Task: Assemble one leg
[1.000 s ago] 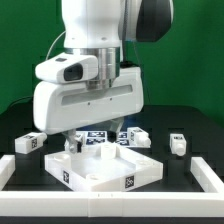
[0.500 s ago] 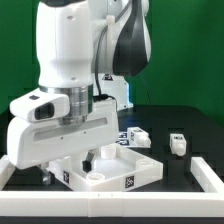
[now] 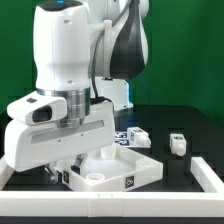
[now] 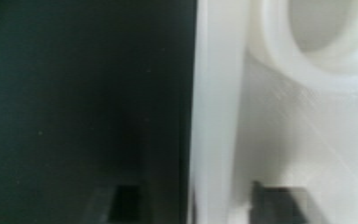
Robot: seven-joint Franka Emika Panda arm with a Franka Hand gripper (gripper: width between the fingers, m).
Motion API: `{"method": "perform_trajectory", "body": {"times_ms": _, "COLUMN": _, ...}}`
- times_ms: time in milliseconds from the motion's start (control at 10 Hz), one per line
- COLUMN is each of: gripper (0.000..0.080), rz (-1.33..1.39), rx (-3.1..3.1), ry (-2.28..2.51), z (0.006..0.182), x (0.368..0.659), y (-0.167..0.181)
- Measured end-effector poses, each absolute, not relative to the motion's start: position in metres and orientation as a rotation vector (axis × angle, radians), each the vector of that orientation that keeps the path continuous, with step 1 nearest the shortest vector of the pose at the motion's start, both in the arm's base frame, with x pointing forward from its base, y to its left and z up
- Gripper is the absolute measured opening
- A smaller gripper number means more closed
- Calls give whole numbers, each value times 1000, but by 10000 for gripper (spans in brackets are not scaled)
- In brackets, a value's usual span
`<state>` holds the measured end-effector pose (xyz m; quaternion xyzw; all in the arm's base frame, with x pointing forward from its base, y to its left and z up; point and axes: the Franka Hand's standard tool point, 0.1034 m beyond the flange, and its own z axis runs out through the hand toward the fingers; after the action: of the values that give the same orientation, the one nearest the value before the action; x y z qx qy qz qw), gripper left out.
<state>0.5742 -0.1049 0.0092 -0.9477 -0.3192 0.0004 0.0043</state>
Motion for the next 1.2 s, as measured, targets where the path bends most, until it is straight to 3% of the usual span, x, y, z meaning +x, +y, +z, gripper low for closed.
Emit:
{"method": "perform_trajectory", "body": {"times_ms": 100, "gripper": 116, "rz": 1, "rx": -2969, "ry": -1000, "z": 9, "x": 574, "y": -105}}
{"method": "perform_trajectory", "body": {"times_ms": 200, "gripper": 45, "rz": 1, "rx": -2969, "ry": -999, "z": 9, "x": 574, "y": -105}}
{"method": "perform_trajectory", "body": {"times_ms": 700, "gripper": 45, "rz": 125, "rx": -3089, "ry": -177, "z": 15, "x": 578, "y": -69}}
{"method": "perform_trajectory", "body": {"times_ms": 1000, "gripper": 45, "rz": 108, "rx": -3105, "ry": -51, "z": 11, "x": 580, "y": -22}}
{"method": "perform_trajectory", "body": {"times_ms": 1200, "gripper": 46, "rz": 117, "rx": -3132, "ry": 40, "z": 8, "x": 580, "y": -20}}
